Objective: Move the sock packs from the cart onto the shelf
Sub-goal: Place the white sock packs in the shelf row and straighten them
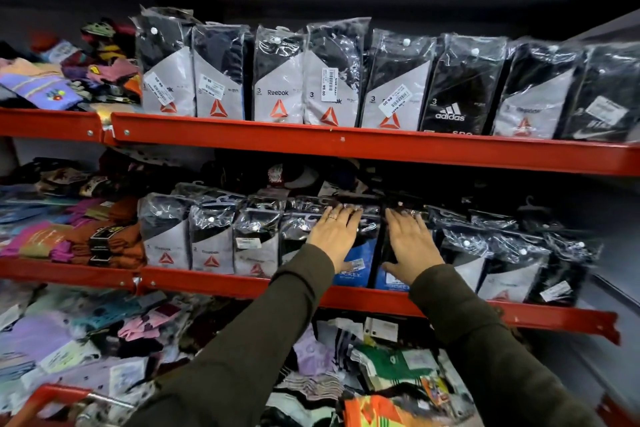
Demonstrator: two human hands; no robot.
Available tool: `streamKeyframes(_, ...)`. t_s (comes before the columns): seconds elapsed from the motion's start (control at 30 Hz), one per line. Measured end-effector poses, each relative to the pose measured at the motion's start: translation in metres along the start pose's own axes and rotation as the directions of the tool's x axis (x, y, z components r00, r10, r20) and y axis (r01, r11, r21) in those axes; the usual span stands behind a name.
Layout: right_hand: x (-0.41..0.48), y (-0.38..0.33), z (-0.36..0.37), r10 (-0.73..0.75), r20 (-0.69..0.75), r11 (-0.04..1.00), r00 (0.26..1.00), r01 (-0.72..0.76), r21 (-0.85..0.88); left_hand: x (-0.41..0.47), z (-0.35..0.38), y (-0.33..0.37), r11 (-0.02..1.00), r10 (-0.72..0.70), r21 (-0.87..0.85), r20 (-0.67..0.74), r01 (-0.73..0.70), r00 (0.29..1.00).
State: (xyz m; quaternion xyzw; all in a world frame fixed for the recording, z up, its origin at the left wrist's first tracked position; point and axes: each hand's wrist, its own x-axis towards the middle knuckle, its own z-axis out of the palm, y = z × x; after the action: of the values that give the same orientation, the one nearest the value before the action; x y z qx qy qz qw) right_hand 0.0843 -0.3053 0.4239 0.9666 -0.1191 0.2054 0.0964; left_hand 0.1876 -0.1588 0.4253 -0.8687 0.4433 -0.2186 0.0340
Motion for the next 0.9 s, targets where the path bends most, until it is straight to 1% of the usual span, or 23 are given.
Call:
streamKeyframes(0.1,0.004,0.008,-0.001,-0.021,0.015,1.0,1.0,0.021,-0.012,-0.001,-0.001,0.002,0.999,-0.025,0.035,-0.017,0.025,1.0)
streamKeyframes(0.23,0.008,0.019,-0.005,-0.028,0.04,1.0,0.999,0.028,-0.005,0.005,-0.006,0.005,0.992,-0.042,0.12,0.013,0.04,0.999)
streamKeyframes(0.37,0.008,0.013,-0.001,0.001,0.018,0.999,1.0,0.0,-0.037,0.008,-0.008,0.006,0.992,-0.057,0.114,0.011,0.055,0.998)
streamKeyframes(0.47,0.006,0.006,0.001,0.033,-0.006,0.997,0.999,-0.033,-0.064,0.007,-0.006,-0.001,0.99,-0.053,0.129,-0.02,0.055,0.998)
streamKeyframes(0.57,0.006,0.003,0.0,0.021,-0.012,0.997,1.0,-0.021,-0.069,0.006,-0.006,-0.011,0.99,-0.047,0.132,-0.026,0.05,0.999)
streamKeyframes(0.73,0.007,0.013,-0.001,-0.047,0.004,0.999,0.999,0.047,-0.006,0.004,-0.01,-0.008,0.986,0.037,0.163,-0.044,-0.03,0.998)
streamKeyframes(0.9,0.007,0.024,0.001,-0.088,0.025,0.994,0.996,0.086,0.074,0.001,-0.005,0.005,0.99,-0.033,0.132,-0.063,0.041,0.997)
